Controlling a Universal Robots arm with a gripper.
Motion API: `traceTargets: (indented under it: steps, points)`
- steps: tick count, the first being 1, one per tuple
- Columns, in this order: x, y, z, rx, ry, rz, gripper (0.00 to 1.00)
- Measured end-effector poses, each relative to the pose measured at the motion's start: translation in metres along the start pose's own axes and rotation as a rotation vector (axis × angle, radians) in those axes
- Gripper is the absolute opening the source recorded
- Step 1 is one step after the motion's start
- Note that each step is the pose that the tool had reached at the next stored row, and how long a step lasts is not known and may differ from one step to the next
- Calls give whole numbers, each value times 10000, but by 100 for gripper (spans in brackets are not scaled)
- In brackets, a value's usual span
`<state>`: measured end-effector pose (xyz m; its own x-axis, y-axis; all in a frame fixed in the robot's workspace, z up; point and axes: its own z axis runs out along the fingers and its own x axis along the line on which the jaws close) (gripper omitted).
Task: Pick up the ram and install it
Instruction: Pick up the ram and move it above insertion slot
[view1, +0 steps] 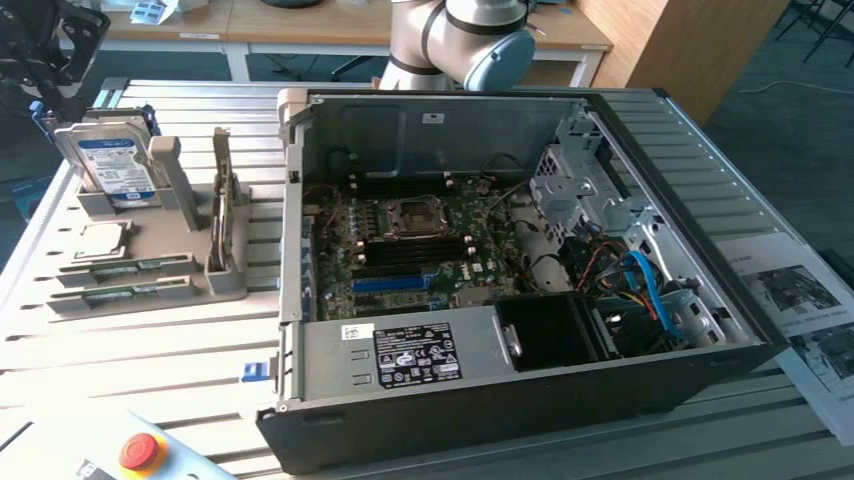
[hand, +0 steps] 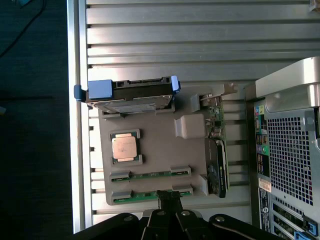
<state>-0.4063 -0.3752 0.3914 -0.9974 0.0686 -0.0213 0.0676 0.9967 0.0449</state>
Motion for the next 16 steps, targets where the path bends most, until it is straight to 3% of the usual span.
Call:
traceTargets:
  steps: [16]
  points:
    - [0, 0, 0, -2, 4, -88, 11]
